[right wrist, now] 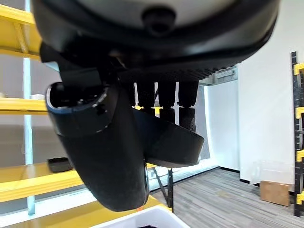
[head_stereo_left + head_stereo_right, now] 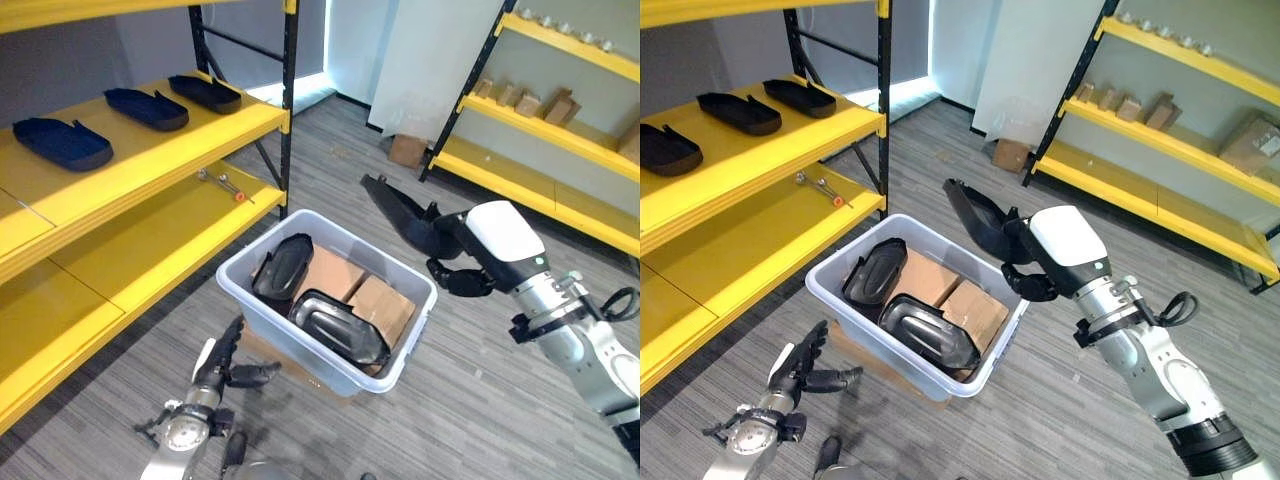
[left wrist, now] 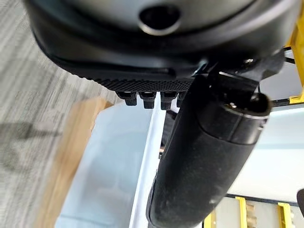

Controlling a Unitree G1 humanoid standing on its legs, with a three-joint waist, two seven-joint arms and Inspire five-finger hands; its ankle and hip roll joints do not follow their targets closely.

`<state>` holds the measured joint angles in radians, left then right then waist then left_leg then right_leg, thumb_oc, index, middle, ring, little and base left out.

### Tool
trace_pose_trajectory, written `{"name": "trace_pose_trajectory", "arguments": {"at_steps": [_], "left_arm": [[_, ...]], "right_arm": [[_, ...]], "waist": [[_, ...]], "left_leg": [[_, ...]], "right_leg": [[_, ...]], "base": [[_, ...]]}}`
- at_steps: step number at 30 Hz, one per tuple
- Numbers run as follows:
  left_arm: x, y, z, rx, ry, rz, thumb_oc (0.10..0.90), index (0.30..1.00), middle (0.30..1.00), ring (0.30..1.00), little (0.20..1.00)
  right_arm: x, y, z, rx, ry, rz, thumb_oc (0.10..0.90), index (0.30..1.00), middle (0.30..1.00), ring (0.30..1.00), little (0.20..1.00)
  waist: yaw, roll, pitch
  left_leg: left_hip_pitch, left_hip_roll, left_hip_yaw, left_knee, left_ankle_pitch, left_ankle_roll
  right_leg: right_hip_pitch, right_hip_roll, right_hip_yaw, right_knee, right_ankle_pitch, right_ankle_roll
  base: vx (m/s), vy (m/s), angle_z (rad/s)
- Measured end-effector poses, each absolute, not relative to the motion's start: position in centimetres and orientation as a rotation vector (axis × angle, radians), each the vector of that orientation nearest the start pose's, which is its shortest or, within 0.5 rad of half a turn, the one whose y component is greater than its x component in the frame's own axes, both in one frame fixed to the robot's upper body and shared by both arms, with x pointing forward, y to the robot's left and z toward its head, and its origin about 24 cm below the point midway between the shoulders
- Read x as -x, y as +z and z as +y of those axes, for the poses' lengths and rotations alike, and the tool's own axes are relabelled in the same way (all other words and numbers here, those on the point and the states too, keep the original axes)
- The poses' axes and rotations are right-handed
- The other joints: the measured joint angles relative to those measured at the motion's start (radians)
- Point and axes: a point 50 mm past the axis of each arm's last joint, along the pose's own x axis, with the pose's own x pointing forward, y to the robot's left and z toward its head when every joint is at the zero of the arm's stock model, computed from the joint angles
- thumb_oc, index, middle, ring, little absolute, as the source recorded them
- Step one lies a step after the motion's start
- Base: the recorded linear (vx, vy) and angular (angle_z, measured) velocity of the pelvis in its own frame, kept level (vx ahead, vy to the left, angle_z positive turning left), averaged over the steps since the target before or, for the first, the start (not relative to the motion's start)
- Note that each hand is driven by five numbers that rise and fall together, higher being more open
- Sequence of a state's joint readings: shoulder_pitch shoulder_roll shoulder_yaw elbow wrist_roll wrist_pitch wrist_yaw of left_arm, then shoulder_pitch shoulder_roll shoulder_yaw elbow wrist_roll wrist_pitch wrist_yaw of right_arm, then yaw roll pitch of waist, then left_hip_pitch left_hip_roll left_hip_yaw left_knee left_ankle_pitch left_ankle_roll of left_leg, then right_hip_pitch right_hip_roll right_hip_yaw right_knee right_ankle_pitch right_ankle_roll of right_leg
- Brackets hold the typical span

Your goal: Move parts from the plastic box to the shelf.

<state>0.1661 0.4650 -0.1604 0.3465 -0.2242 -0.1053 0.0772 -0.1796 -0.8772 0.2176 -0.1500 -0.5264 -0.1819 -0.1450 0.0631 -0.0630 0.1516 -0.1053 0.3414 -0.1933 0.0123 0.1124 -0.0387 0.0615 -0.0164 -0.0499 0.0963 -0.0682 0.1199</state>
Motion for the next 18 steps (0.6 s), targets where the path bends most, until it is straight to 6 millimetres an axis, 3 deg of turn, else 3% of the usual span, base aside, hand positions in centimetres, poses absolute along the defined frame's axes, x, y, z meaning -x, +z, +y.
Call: {"name": "trace_pose_trajectory", "arguments": {"at_steps": [2, 3, 4, 5, 6, 7, 8, 9, 10, 11, 13, 14, 15, 16, 17, 18], "left_arm": [[-18.3, -4.8, 24.8, -0.270, 0.053, 0.446, 0.900, 1.000, 1.000, 1.000, 1.000], [-18.1, -4.8, 24.9, -0.271, 0.056, 0.452, 0.900, 1.000, 1.000, 1.000, 1.000], [-18.0, -5.0, 25.0, -0.272, 0.057, 0.464, 0.900, 1.000, 1.000, 1.000, 1.000], [-17.7, -5.2, 24.9, -0.271, 0.055, 0.478, 0.900, 1.000, 1.000, 1.000, 1.000], [-17.5, -5.3, 24.6, -0.263, 0.051, 0.481, 0.900, 1.000, 1.000, 1.000, 1.000], [-17.7, -5.3, 24.5, -0.256, 0.055, 0.475, 0.900, 1.000, 1.000, 1.000, 1.000], [-17.8, -5.3, 24.5, -0.257, 0.056, 0.474, 0.900, 1.000, 1.000, 1.000, 1.000], [-18.0, -5.0, 24.9, -0.271, 0.063, 0.466, 0.900, 1.000, 1.000, 1.000, 1.000], [-19.0, -4.4, 25.2, -0.293, 0.063, 0.443, 0.900, 1.000, 1.000, 1.000, 1.000], [-19.8, -4.0, 25.1, -0.298, 0.055, 0.423, 0.900, 1.000, 1.000, 1.000, 1.000], [-19.8, -4.0, 24.6, -0.297, 0.043, 0.412, 0.900, 1.000, 1.000, 1.000, 1.000], [-19.9, -3.9, 24.4, -0.294, 0.039, 0.403, 0.900, 1.000, 1.000, 1.000, 1.000], [-20.0, -3.8, 24.3, -0.294, 0.039, 0.395, 0.900, 1.000, 1.000, 1.000, 1.000], [-20.4, -3.5, 24.4, -0.298, 0.040, 0.384, 0.900, 1.000, 1.000, 1.000, 1.000], [-20.8, -3.5, 24.4, -0.302, 0.039, 0.382, 0.900, 1.000, 1.000, 1.000, 1.000], [-21.0, -3.3, 24.7, -0.314, 0.040, 0.380, 0.900, 1.000, 1.000, 1.000, 1.000]], "right_arm": [[-26.5, 15.0, -20.2, 1.340, 0.218, -0.550, 0.400, 0.300, 0.300, 0.300, 0.300], [-26.5, 14.9, -20.0, 1.340, 0.228, -0.555, 0.400, 0.300, 0.300, 0.300, 0.300], [-26.5, 14.8, -19.8, 1.339, 0.238, -0.556, 0.400, 0.300, 0.300, 0.300, 0.300], [-26.6, 14.6, -19.6, 1.341, 0.253, -0.555, 0.400, 0.300, 0.300, 0.300, 0.300], [-26.9, 14.9, -19.5, 1.365, 0.268, -0.566, 0.400, 0.300, 0.300, 0.300, 0.300], [-27.0, 15.2, -19.4, 1.381, 0.277, -0.575, 0.400, 0.300, 0.300, 0.300, 0.300], [-27.2, 15.0, -19.4, 1.379, 0.282, -0.559, 0.400, 0.300, 0.300, 0.300, 0.300], [-27.2, 14.6, -19.0, 1.360, 0.287, -0.552, 0.400, 0.300, 0.300, 0.300, 0.300], [-27.3, 14.6, -18.8, 1.349, 0.283, -0.554, 0.400, 0.300, 0.300, 0.300, 0.300], [-27.5, 14.7, -18.7, 1.341, 0.275, -0.558, 0.400, 0.300, 0.300, 0.300, 0.300], [-27.6, 14.8, -18.8, 1.343, 0.270, -0.560, 0.400, 0.300, 0.300, 0.300, 0.300], [-27.7, 14.9, -18.8, 1.342, 0.258, -0.561, 0.400, 0.300, 0.300, 0.300, 0.300], [-27.8, 15.2, -18.8, 1.332, 0.236, -0.571, 0.400, 0.300, 0.300, 0.300, 0.300], [-27.9, 15.4, -18.8, 1.315, 0.211, -0.581, 0.400, 0.300, 0.300, 0.300, 0.300], [-28.1, 15.5, -18.9, 1.298, 0.188, -0.582, 0.400, 0.300, 0.300, 0.300, 0.300], [-28.2, 15.4, -18.9, 1.264, 0.163, -0.578, 0.400, 0.300, 0.300, 0.300, 0.300]], "waist": [[0.024, 0.010, -0.002], [0.021, 0.011, -0.002], [0.021, 0.013, -0.002], [0.038, 0.026, -0.001], [0.046, 0.048, 0.003], [0.038, 0.053, 0.002], [0.047, 0.065, 0.004], [0.043, 0.037, 0.005], [0.034, -0.015, 0.025], [0.036, -0.050, 0.035], [0.013, -0.039, 0.030], [0.016, -0.028, 0.024], [-0.003, -0.017, 0.020], [-0.001, -0.023, 0.025], [0.002, -0.035, 0.025], [0.013, -0.059, 0.027]], "left_leg": [[-0.008, 0.012, -0.012, -0.020, -0.048, 0.071], [-0.012, 0.017, -0.018, -0.031, -0.067, 0.083], [-0.017, 0.022, -0.027, -0.043, -0.096, 0.065], [-0.030, 0.013, -0.035, -0.025, -0.058, 0.096], [-0.061, 0.009, -0.024, 0.007, 0.071, 0.137], [-0.087, -0.001, -0.020, 0.013, 0.071, 0.151], [-0.094, 0.000, 0.009, -0.055, 0.019, 0.282], [-0.097, -0.006, 0.066, -0.065, -0.087, 0.254], [-0.139, -0.045, 0.113, 0.036, -0.115, 0.156], [-0.173, -0.092, 0.145, 0.248, -0.125, 0.081], [-0.123, -0.101, 0.163, 0.343, -0.154, 0.028], [-0.052, -0.097, 0.165, 0.305, -0.158, 0.015], [0.009, -0.094, 0.179, 0.196, -0.180, -0.028], [0.023, -0.087, 0.188, 0.123, -0.150, -0.098], [0.024, -0.099, 0.193, 0.090, -0.138, -0.114], [0.014, -0.130, 0.185, 0.069, -0.122, -0.107]], "right_leg": [[-0.036, 0.020, -0.008, 0.052, -0.020, -0.023], [-0.042, 0.024, -0.010, 0.055, -0.024, -0.032], [-0.045, 0.023, -0.022, 0.045, -0.023, -0.043], [-0.051, 0.039, -0.033, 0.050, -0.015, -0.057], [-0.089, 0.059, -0.006, 0.095, -0.039, -0.078], [-0.123, 0.056, -0.021, 0.153, -0.061, -0.078], [-0.165, 0.060, -0.033, 0.224, -0.099, -0.136], [-0.171, 0.030, -0.047, 0.202, -0.090, -0.157], [-0.171, -0.036, -0.092, 0.187, -0.067, -0.131], [-0.165, -0.085, -0.123, 0.144, -0.036, -0.127], [-0.119, -0.095, -0.167, 0.089, -0.008, -0.107], [-0.113, -0.094, -0.179, 0.081, -0.004, -0.100], [-0.109, -0.087, -0.204, 0.070, 0.007, -0.078], [-0.108, -0.101, -0.214, 0.062, 0.018, -0.061], [-0.106, -0.107, -0.213, 0.038, 0.035, -0.045], [-0.073, -0.133, -0.229, -0.026, 0.070, -0.029]], "base": [[-0.09, -0.036, 0.17], [-0.18, 0.006, 0.33], [-0.18, 0.012, 0.38], [-0.19, 0.030, 0.27], [-0.14, 0.033, 0.33], [-0.24, 0.050, 0.64], [-0.18, 0.053, 0.93], [-0.11, 0.053, 1.13], [-0.04, 0.056, 1.15], [-0.02, 0.072, 1.13], [0.04, 0.087, 0.94], [0.09, 0.153, 0.79], [0.04, 0.106, 0.62], [0.12, 0.209, 0.57], [0.14, 0.176, 0.65], [0.18, 0.230, 0.49]]}}
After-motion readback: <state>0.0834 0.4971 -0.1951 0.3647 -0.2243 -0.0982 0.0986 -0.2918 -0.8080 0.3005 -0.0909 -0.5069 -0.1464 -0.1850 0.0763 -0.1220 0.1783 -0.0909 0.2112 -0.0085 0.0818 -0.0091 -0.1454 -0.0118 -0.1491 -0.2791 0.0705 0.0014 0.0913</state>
